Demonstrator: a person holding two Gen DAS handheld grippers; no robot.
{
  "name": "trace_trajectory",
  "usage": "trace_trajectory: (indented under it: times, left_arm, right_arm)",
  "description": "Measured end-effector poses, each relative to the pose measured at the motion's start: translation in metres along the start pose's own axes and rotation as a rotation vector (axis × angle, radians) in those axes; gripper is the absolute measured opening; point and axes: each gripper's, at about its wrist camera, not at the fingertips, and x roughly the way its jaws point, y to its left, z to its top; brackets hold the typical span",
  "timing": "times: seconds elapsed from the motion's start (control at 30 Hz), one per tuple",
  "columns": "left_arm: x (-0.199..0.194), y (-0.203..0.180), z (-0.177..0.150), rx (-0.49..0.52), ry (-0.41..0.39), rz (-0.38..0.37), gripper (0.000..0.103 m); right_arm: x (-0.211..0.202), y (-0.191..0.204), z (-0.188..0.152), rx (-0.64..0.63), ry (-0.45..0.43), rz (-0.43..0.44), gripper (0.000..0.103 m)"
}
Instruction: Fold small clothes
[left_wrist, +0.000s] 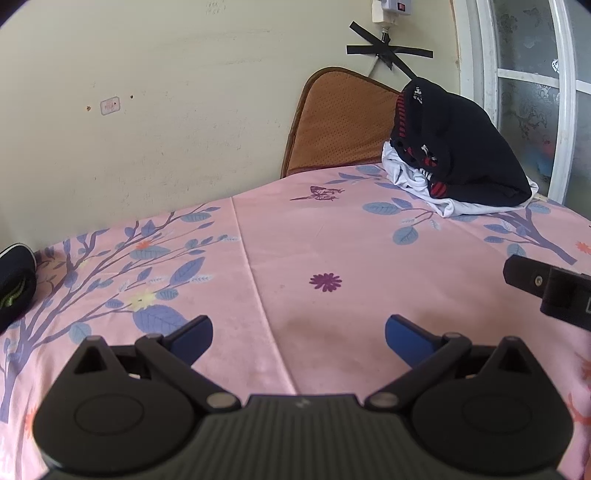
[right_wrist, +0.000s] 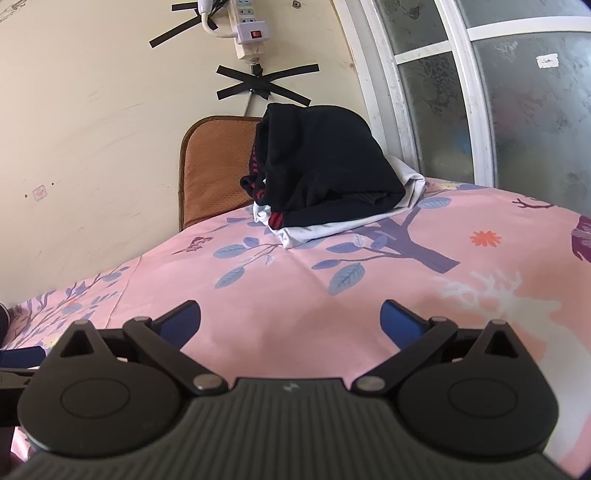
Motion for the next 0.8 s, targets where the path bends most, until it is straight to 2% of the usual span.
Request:
trace_trajectory:
  times: [0.8]
  left_arm:
    - [0.0006, 0.0006, 0.0001, -0.004, 0.018, -0.017, 0.103]
  right_arm:
    - [-0.0014, 0.0038, -0.0009, -0.02, -0.002, -0.003, 0.103]
